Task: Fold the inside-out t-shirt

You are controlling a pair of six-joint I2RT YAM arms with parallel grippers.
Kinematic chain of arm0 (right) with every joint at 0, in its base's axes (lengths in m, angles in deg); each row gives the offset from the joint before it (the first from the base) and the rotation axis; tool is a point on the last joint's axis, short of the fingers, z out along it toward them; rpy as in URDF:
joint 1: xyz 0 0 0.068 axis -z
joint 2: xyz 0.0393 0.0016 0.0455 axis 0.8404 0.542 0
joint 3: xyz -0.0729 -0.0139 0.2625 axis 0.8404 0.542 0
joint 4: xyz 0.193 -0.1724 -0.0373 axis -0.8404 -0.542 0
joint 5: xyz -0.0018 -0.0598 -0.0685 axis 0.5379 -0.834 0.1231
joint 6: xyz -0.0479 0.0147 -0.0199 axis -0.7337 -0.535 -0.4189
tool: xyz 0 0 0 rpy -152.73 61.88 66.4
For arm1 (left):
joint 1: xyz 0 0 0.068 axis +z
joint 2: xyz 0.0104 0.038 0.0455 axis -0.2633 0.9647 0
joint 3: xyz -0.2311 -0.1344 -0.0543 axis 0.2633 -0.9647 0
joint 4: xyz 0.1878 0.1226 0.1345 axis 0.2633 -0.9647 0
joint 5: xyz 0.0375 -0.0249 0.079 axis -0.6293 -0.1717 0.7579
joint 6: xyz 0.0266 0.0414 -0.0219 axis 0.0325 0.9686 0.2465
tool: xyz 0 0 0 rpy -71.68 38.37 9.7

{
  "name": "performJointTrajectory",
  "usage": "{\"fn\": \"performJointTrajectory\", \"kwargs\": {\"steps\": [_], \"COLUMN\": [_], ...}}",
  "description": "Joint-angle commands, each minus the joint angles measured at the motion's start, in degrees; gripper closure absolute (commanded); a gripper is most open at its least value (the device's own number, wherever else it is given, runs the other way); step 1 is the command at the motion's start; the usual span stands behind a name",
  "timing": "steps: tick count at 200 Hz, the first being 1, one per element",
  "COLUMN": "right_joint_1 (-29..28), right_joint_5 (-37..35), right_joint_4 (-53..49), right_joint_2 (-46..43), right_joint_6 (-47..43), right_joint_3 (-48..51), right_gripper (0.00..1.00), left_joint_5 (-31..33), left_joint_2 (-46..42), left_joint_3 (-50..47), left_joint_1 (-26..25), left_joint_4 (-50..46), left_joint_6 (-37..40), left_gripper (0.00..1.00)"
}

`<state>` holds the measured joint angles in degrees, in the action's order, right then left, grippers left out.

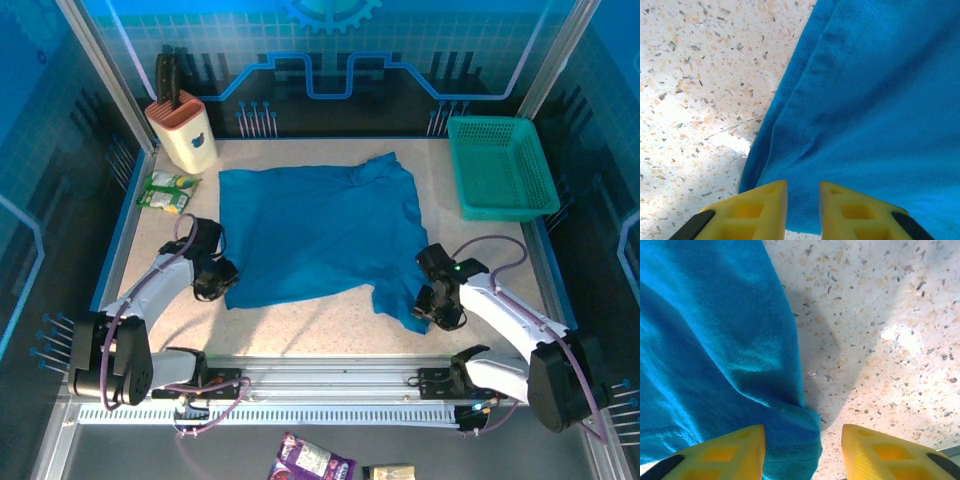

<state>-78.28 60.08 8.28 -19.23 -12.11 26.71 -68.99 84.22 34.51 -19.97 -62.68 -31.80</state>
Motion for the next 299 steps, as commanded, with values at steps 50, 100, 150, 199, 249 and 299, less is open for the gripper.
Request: {"fn": "performJointTrajectory", "kwargs": {"steps": [50,100,150,199,249,299], "right_joint_1": [-1.0,-0.8,-0.6,-0.6,0.1,4.3], "right_joint_5": [6.2,4.5,4.4,3.5,2.7,-4.2], "right_joint_4": [5.6,8.3,9.3,8.6,9.8,9.7], "right_joint_2": [0.5,2.6,2.9,1.8,-1.6,-12.6], "right_joint_6": [11.9,12.2,12.6,12.7,9.6,-4.5], "right_joint_3": [5.1,6.7,7.2,6.8,4.4,-11.4], "right_gripper": [0.6,0.69,0.8,0.83,1.0,1.0], "left_joint_5": [1.2,1.2,0.0,-2.0,-2.3,1.5], "left_joint_2": [-3.2,-5.0,-3.7,-2.8,-2.2,-13.3], "left_joint_3": [-2.3,-6.8,-8.5,-10.6,-10.7,6.2], "left_joint_1": [0.3,0.3,-0.1,-1.9,-2.1,-1.2], "left_joint_4": [-2.5,-1.7,-0.7,2.2,4.5,-5.2], "left_joint_6": [-2.2,-3.7,-3.2,-4.4,-3.8,2.0], "left_gripper": [0.74,0.71,0.68,0.67,1.0,1.0]}}
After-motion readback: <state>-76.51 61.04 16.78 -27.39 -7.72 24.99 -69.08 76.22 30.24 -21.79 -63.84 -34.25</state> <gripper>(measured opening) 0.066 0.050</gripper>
